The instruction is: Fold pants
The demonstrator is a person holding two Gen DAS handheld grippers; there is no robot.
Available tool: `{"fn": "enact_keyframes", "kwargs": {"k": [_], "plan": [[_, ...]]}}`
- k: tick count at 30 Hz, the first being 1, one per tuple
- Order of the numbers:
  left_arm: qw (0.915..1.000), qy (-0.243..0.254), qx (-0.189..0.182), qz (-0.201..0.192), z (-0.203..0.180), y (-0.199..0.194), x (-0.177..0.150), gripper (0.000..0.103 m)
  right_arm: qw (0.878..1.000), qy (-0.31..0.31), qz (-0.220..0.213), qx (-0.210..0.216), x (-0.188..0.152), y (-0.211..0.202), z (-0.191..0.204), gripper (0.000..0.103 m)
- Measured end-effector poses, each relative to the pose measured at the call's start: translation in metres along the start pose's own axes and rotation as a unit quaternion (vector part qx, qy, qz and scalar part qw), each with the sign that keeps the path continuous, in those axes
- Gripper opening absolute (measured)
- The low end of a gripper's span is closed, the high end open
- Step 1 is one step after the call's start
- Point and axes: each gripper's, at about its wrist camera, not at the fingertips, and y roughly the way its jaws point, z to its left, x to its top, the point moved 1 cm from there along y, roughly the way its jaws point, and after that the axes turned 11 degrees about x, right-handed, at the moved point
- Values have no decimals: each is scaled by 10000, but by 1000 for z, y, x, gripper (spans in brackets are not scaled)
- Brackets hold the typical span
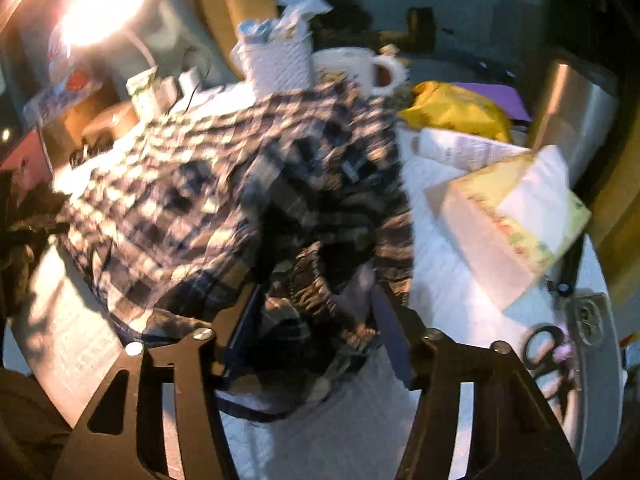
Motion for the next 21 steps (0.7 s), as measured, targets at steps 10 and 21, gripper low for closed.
{"fn": "enact_keyframes", "kwargs": {"k": [10,21], "plan": [[9994,204,252,-152,-6,-3,-4,33,9982,-139,-496,-304,5,-24,8,10],[9954,15,141,-951,-11,-75,-7,16,9889,-477,-1284,-575,28,-74,28,10]]}}
